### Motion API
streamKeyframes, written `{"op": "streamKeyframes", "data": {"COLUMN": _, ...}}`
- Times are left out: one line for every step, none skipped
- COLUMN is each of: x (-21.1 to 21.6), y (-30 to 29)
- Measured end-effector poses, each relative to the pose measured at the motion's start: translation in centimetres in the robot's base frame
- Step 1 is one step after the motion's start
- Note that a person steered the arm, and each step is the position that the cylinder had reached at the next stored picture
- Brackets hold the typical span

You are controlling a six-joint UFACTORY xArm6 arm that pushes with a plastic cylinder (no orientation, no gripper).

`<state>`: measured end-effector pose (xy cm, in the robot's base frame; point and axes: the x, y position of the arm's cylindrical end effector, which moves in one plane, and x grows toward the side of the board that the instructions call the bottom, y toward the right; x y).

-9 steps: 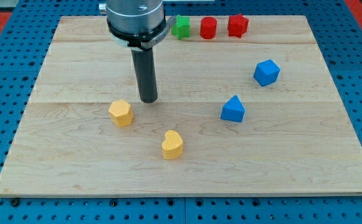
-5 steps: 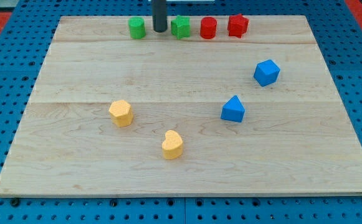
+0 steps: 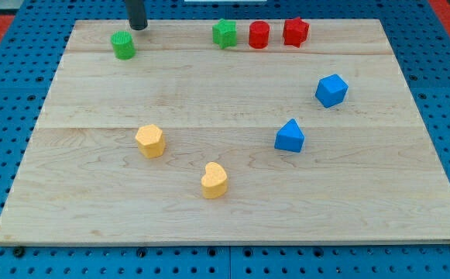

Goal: Push green cricle closer yellow hexagon

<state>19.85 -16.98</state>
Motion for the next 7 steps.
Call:
{"op": "streamKeyframes", "data": {"x": -0.4, "y": -2.4}}
{"op": "streamKeyframes", "data": {"x": -0.4, "y": -2.3}}
{"op": "streamKeyframes", "data": {"x": -0.4, "y": -2.9}}
{"op": "streamKeyframes", "data": {"x": 5.0, "y": -0.7}}
{"op": "streamKeyframes", "data": {"x": 11.0, "y": 1.2}}
{"op": "streamKeyframes", "data": {"x": 12.1, "y": 1.5}}
{"op": "streamKeyframes", "data": {"x": 12.4, "y": 1.8}}
